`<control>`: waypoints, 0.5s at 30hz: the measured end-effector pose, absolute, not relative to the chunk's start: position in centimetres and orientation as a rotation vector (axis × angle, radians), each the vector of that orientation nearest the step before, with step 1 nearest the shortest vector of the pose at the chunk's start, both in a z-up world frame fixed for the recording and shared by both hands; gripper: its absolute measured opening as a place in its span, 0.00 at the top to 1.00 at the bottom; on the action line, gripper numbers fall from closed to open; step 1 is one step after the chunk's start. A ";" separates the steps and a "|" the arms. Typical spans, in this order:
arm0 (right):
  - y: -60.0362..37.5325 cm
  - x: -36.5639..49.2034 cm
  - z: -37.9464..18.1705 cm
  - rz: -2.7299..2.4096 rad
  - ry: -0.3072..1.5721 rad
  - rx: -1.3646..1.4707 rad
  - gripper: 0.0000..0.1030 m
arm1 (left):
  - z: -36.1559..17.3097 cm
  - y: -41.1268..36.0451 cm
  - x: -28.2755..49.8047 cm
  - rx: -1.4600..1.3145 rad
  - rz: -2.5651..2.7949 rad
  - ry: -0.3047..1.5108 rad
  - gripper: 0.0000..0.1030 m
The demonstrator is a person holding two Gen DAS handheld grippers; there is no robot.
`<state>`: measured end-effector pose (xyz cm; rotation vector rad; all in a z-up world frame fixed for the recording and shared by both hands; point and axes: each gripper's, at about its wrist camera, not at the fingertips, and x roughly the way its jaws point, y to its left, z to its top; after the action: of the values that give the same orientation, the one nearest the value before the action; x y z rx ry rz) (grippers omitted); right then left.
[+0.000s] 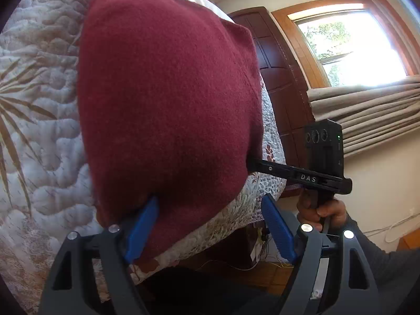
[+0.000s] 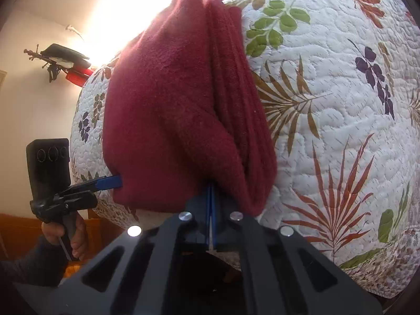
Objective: Fold small clothes
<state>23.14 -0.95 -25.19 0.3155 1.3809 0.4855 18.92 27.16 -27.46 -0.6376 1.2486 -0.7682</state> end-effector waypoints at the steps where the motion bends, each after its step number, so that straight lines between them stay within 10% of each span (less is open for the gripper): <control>1: -0.7 23.0 -24.6 0.504 1.372 0.301 0.88 | -26.7 27.2 18.7 -0.648 -0.751 1.237 0.20; 4: -0.2 22.4 -22.7 0.528 1.341 0.278 0.52 | -24.6 27.8 16.5 -0.612 -0.619 1.214 0.03; 9: 0.1 18.8 -19.0 0.418 1.245 0.175 0.13 | -19.3 27.9 9.3 -0.374 -0.333 1.087 0.04; 15: -0.4 13.1 -15.2 0.288 1.189 0.008 0.11 | -12.7 25.3 3.8 -0.247 -0.104 1.033 0.04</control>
<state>13.13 -0.44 -15.22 0.0080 1.1891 0.2884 3.82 25.34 -12.74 -0.2474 1.0331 -0.1035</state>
